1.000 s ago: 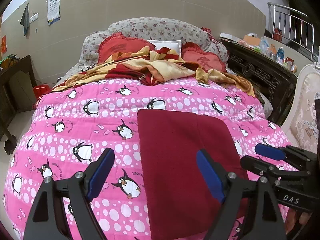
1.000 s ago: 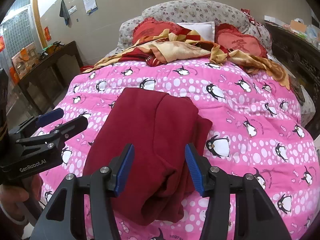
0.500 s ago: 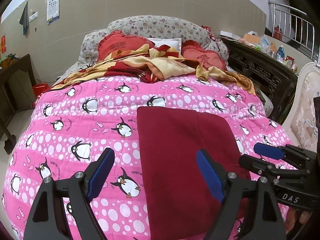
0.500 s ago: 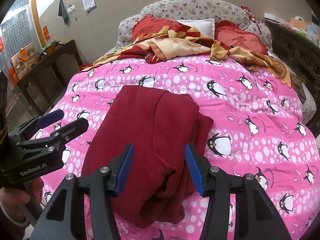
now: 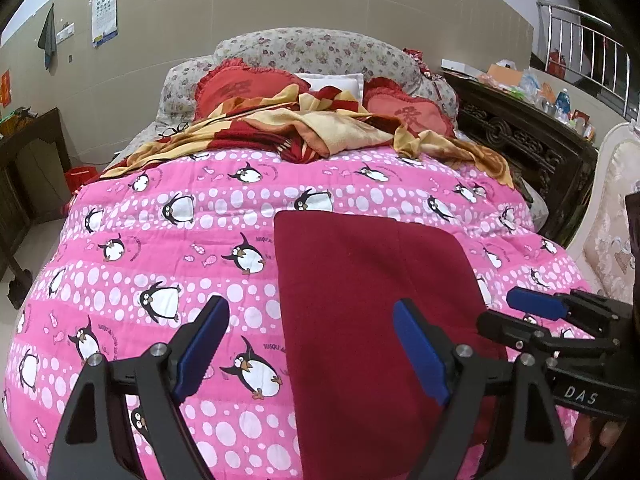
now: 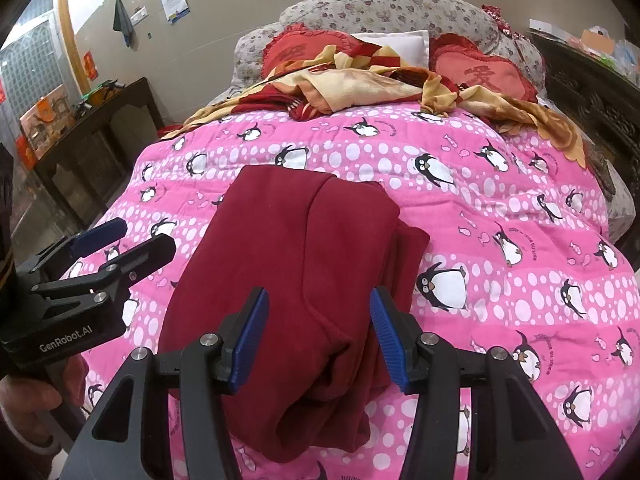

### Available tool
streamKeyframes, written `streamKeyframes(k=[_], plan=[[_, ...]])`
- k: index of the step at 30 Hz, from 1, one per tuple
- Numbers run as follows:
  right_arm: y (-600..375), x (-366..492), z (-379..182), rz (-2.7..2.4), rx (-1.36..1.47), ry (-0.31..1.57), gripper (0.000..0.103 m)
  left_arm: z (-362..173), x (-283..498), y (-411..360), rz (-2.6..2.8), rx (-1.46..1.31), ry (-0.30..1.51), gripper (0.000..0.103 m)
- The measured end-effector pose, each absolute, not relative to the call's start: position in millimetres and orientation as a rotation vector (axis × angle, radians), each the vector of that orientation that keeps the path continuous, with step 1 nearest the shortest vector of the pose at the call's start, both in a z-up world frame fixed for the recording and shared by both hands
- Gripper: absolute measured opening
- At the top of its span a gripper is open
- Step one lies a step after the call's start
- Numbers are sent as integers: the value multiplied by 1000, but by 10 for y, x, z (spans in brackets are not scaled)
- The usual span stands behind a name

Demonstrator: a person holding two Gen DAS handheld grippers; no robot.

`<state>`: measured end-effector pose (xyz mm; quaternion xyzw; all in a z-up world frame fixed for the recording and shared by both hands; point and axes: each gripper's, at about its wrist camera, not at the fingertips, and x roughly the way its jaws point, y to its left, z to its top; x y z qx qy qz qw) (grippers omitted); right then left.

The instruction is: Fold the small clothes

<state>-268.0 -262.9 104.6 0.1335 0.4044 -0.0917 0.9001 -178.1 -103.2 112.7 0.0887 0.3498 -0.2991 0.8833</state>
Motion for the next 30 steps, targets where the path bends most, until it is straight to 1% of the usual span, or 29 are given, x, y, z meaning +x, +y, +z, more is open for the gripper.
streamKeyframes(k=[7,12,19,23,30], plan=[[-2641,-2641,995,-188,283,847,64,1076,-1719,-1028,-624,193,733,87],[-2742,-2634,967,-205,297,849,64,1019,-1578,-954,-604,165,773,87],[-3342,-2674,888,-319,338,836,64,871,-1131,-597,-492,145,812,88],[-3828,-2718,746,-399,438,855,64,753,-824,-313,-411,100,847,87],[-3993,-2764,676,-435,491,855,64,719,-734,-129,-377,82,856,88]])
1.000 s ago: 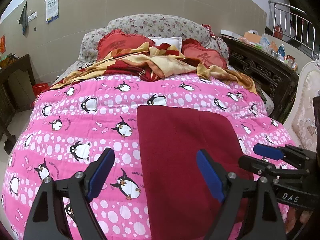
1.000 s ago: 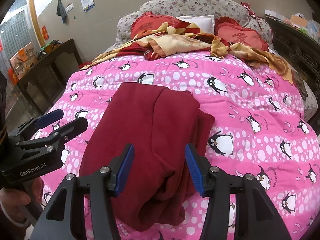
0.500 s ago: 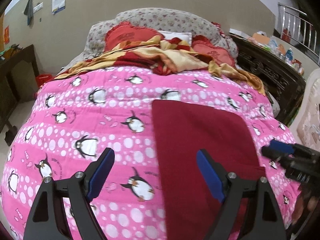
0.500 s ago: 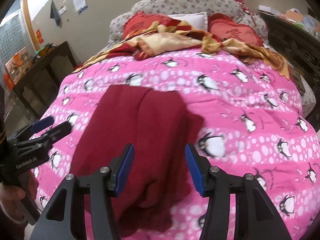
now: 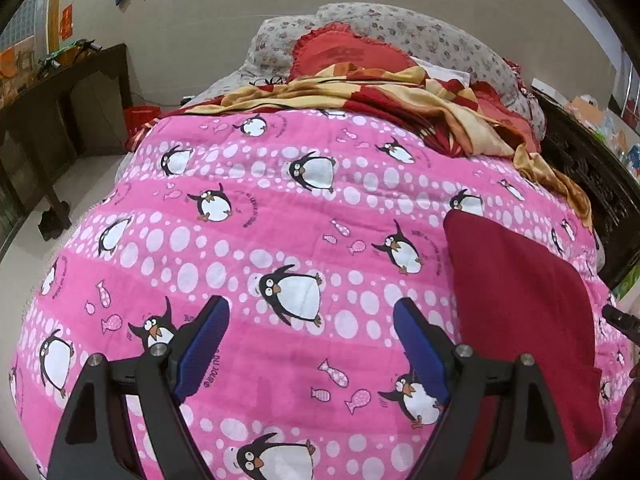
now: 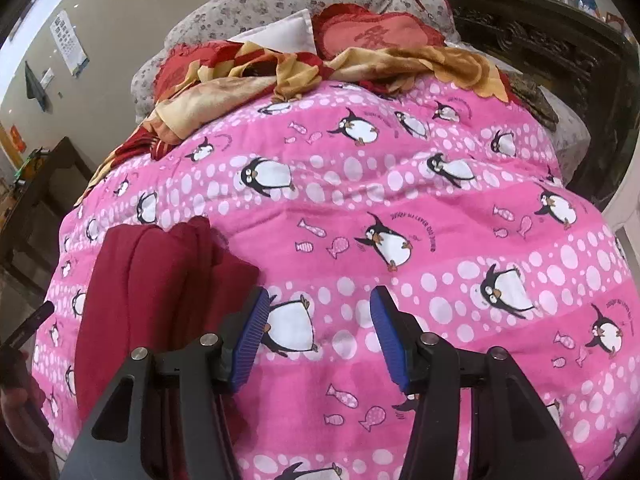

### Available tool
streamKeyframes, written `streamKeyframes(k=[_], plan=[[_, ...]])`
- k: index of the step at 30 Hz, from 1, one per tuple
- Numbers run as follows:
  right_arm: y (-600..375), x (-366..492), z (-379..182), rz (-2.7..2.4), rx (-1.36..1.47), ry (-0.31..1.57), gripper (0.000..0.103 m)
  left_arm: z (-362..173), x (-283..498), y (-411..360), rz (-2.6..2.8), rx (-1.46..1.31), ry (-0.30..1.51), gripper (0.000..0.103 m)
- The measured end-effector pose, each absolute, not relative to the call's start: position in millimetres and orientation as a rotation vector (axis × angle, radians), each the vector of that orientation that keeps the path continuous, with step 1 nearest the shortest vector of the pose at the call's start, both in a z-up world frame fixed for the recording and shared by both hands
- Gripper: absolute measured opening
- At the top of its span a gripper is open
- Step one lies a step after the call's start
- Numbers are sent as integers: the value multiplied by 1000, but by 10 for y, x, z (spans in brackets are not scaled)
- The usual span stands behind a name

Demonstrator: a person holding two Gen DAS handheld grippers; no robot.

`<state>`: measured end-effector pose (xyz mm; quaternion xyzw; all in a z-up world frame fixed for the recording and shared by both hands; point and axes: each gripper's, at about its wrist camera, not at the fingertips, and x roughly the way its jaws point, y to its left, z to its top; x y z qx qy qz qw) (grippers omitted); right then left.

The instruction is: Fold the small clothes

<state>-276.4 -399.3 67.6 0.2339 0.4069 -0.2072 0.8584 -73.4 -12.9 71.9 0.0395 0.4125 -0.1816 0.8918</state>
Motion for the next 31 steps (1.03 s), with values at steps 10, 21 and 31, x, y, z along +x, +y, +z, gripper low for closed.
streamKeyframes(k=[10,21,31], plan=[[-3481,-2670,817,-305,458,838,64,917,-1127,-643,-517,108,825,88],[-2903,-2479,923,-194,336,850,64,961,-1471,-1130,-628,164,795,87],[-2955,-2521,908,-205,349,846,64,963,-1548,-1207,-652,203,756,87]])
